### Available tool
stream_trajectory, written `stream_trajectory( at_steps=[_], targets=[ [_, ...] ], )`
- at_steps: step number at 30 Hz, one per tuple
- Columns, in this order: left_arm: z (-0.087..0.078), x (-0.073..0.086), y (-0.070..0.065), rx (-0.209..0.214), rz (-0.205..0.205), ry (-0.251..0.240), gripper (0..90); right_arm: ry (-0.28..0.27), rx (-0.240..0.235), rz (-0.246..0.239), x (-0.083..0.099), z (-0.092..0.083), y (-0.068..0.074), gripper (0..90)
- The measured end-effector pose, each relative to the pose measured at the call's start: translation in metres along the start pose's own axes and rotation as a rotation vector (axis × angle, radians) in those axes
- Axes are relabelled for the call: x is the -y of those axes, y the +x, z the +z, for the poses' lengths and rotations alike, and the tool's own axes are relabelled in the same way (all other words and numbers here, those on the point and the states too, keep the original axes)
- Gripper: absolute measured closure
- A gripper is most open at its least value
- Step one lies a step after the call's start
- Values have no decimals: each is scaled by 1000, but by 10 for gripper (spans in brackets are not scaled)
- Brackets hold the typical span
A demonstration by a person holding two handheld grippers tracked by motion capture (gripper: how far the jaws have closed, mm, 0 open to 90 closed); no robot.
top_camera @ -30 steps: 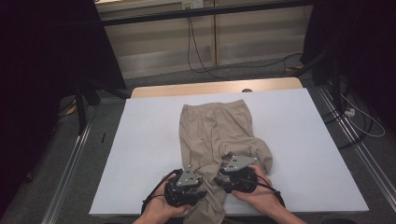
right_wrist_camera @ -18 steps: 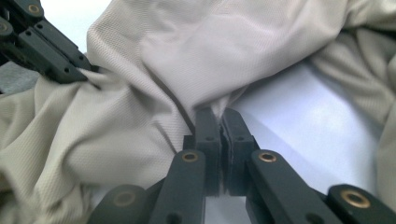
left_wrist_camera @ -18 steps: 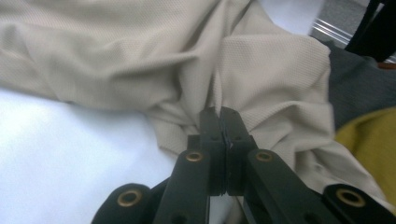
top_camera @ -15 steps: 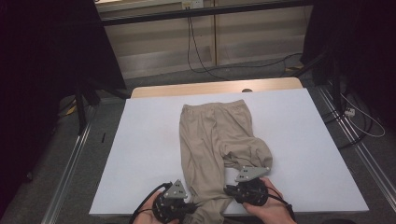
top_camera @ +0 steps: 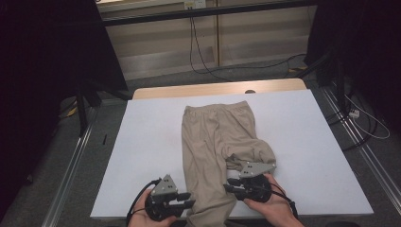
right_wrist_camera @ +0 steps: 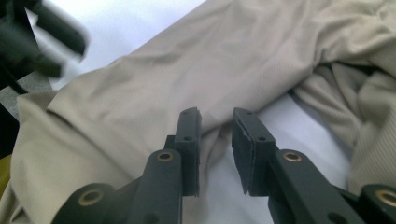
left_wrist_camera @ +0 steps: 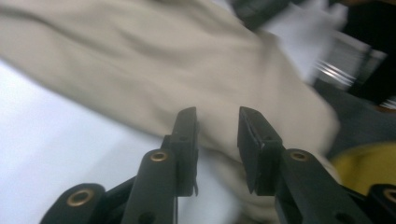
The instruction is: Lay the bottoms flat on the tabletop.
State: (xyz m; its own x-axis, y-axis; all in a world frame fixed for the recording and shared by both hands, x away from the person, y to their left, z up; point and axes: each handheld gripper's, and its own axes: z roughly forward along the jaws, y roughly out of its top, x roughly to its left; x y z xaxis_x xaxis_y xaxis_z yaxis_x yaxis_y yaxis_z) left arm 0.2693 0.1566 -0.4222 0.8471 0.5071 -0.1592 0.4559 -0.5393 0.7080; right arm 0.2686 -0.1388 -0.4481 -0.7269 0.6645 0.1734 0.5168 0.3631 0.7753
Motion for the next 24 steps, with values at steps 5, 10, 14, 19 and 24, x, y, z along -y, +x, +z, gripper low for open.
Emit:
stream_trajectory(
  at_steps=[5,10,14,19,24],
  targets=[
    [21,-8,27,-85,-10,45,553,47,25,-31,-5,19,-3,622],
    [41,-19,30,-116,42,67,515,82,42,-54,-13,32,-11,667],
    [52,-21,21,-121,89,88,621,82,68,-47,-11,27,-18,866],
    [55,-25,17,-116,85,96,900,85,117,-18,-3,12,-25,883],
    [62,-32,30,-122,53,70,900,99,179,0,1,1,-31,886]
  ],
)
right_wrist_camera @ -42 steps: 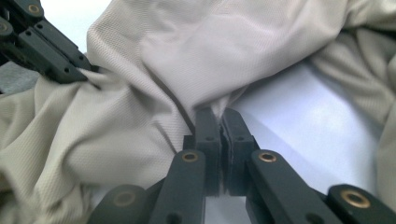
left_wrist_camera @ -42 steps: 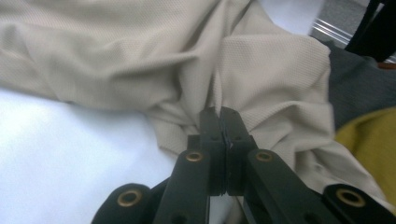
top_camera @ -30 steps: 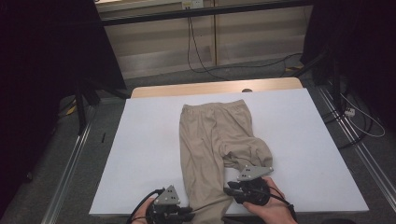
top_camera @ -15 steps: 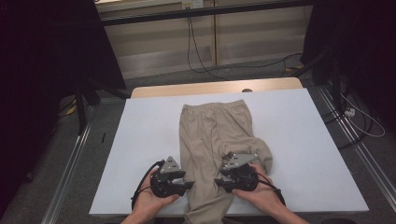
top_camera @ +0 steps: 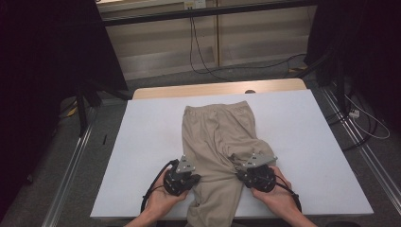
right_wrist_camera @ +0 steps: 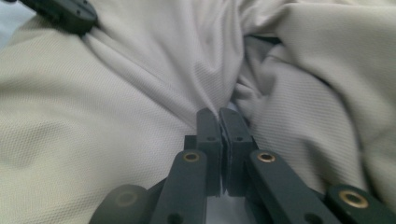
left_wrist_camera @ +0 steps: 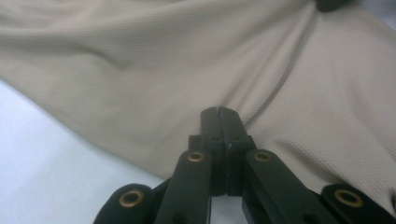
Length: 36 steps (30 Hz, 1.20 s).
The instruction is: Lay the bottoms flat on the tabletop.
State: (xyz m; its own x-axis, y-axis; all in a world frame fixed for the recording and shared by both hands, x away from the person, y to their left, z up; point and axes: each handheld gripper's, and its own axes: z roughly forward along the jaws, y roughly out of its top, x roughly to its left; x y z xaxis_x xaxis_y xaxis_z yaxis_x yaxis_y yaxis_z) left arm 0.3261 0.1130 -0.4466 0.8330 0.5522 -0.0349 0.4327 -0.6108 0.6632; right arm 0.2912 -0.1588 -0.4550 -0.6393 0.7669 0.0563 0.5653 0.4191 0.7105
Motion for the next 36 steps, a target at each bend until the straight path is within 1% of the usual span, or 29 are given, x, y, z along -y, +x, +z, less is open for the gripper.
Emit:
stream_trajectory(
  at_steps=[2,4,5,7,8,10,13,14,15,16,18,19,20,21,22,23,24,25,26,27,28,29,30,31,32,33,34,35,36],
  targets=[
    [3,-5,5,-43,0,-18,900,-2,32,-2,0,0,0,875],
    [7,-9,13,-40,-37,-17,900,-8,5,3,-1,2,-1,872],
    [9,-10,17,-41,-50,-20,900,-10,6,2,-1,3,0,872],
    [10,-9,20,-67,-46,-23,900,-12,2,3,-2,5,1,860],
    [9,-9,21,-98,-42,-23,900,-19,-5,2,-2,5,2,852],
    [10,-8,25,-93,-47,-29,900,-27,-22,-12,-2,6,5,840],
    [7,-6,27,-83,-50,-47,887,-37,-25,-17,-4,5,8,820],
    [5,-6,26,-77,-67,-56,811,-52,-24,-18,-5,3,8,803],
    [1,-6,26,-78,-73,-77,693,-72,-26,-21,-6,1,9,777],
    [-6,-5,24,-71,-71,-89,645,-88,-28,-23,-7,-3,10,747],
    [-17,-2,18,-58,-54,-118,638,-122,-46,-28,-9,-9,12,730],
    [-23,1,14,-33,-43,-123,641,-136,-63,-37,-9,-12,14,724],
    [-28,4,9,-5,-24,-122,693,-145,-83,-51,-9,-13,16,744],
    [-31,7,3,14,-6,-121,760,-139,-120,-67,-9,-14,19,777],
    [-33,10,-3,60,9,-105,798,-131,-142,-83,-8,-13,22,793],
    [-33,13,-10,89,37,-88,828,-118,-155,-100,-8,-11,26,803],
    [-32,16,-16,92,65,-71,833,-94,-169,-115,-7,-7,29,792],
    [-28,18,-21,112,79,-53,830,-73,-182,-122,-6,-3,32,767],
    [-22,18,-25,118,86,-37,785,-58,-188,-132,-5,1,34,729],
    [-17,18,-27,113,107,-21,721,-44,-185,-144,-4,6,35,689],
    [-13,18,-29,109,125,-9,701,-30,-182,-149,-4,9,35,667],
    [-11,17,-29,119,138,-26,675,-23,-185,-145,-4,11,35,643],
    [-10,15,-28,112,156,-17,646,-28,-186,-148,-4,12,35,624],
    [-9,15,-27,108,142,-18,610,-27,-181,-150,-4,12,35,617],
    [-9,15,-26,120,139,-15,609,-28,-173,-146,-3,12,35,617],
    [-10,15,-25,150,130,-7,678,-38,-164,-153,-2,12,36,621],
    [-11,17,-27,148,116,0,824,-42,-157,-154,-1,12,37,634],
    [-13,17,-29,134,127,7,891,-40,-149,-153,-1,12,38,678],
    [-15,17,-30,125,128,20,900,-32,-145,-147,-1,11,38,772]
  ],
)
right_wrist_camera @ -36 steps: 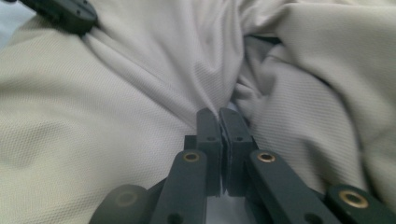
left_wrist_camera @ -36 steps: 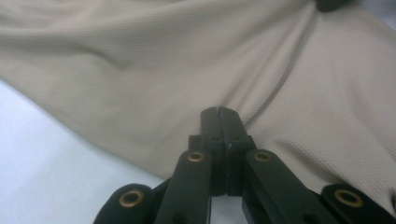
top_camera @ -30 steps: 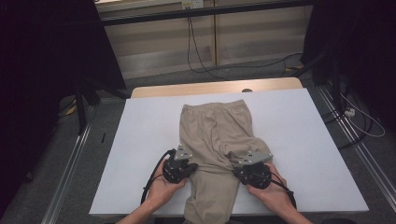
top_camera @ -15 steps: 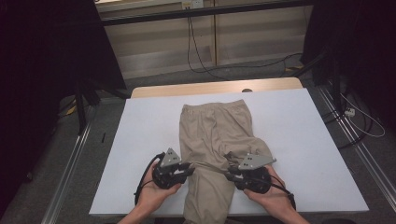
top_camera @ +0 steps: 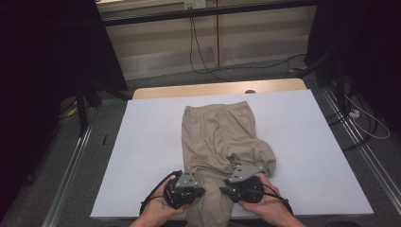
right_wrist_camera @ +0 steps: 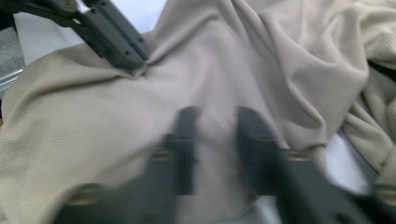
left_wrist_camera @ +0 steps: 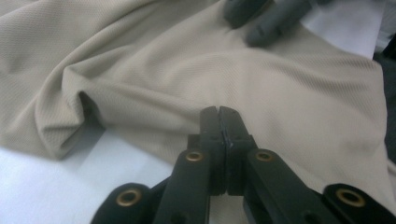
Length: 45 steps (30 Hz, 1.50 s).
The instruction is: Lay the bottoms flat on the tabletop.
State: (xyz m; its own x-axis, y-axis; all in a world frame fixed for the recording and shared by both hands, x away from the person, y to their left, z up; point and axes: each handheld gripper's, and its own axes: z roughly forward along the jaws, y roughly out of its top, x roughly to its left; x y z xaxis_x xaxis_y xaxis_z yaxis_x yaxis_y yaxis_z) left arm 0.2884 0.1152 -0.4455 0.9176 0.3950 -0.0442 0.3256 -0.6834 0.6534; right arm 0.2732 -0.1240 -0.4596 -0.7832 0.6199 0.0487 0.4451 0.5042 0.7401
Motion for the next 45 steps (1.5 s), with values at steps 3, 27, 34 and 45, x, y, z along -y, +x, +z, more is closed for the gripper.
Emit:
stream_trajectory(
  at_steps=[3,27,34,45],
  targets=[
    [-8,4,-3,4,-23,45,900,4,-22,31,2,-3,-1,900],
    [-32,15,3,-54,-89,-35,650,-71,-49,50,-3,-18,8,688],
    [-14,15,1,-52,-59,2,593,-12,-35,58,0,-4,5,561],
    [-36,29,1,-88,-97,57,900,18,-113,74,14,-21,32,714]
  ],
)
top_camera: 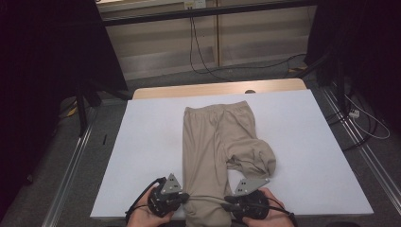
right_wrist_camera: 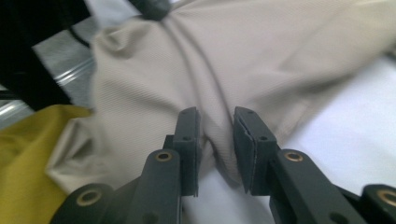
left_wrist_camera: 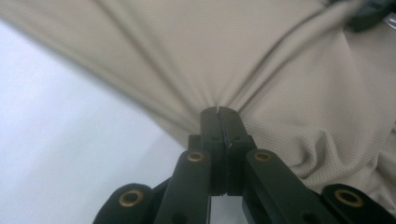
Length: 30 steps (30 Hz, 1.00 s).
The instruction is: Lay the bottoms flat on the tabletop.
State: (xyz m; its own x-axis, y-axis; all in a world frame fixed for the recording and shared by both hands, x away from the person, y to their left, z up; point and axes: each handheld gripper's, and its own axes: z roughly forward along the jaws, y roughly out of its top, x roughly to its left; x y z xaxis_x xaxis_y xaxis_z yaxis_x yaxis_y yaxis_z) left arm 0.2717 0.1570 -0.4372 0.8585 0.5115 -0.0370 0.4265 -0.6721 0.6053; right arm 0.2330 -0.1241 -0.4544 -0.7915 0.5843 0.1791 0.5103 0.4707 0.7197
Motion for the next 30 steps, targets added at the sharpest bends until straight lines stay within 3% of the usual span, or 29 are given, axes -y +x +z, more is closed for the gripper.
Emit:
stream_trajectory(
  at_steps=[3,5,7,11,14,17,18,19,20,22,24,27,30],
  targets=[
    [-8,6,5,2,-27,-3,900,1,-47,1,0,0,7,712],
    [-10,9,7,2,-44,-17,900,-21,-53,-1,-2,-1,6,665],
    [-12,9,8,24,-74,-51,878,-57,-12,1,-5,-3,1,633],
    [-10,4,10,40,-73,-81,692,-90,29,27,-12,-4,-18,644],
    [-7,0,10,37,-55,-119,554,-79,103,-10,-18,4,-27,561],
    [-3,-2,11,24,-58,-146,446,-52,125,-17,-20,15,-31,504],
    [-2,-2,11,22,-52,-139,443,-42,130,-15,-19,18,-31,516],
    [-1,-2,11,10,-43,-140,440,-34,124,-20,-18,20,-30,601],
    [1,-1,11,7,-43,-136,425,-42,150,-43,-16,20,-28,656],
    [2,-1,10,4,-36,-129,413,-24,145,-35,-16,17,-27,805],
    [2,-1,10,-3,-33,-125,392,-20,167,-36,-14,12,-27,884],
    [2,-2,11,-17,-25,-137,361,-28,151,-25,-10,3,-30,870],
    [2,-3,12,-31,-39,-155,303,-62,156,27,-5,-11,-34,720]
  ],
)
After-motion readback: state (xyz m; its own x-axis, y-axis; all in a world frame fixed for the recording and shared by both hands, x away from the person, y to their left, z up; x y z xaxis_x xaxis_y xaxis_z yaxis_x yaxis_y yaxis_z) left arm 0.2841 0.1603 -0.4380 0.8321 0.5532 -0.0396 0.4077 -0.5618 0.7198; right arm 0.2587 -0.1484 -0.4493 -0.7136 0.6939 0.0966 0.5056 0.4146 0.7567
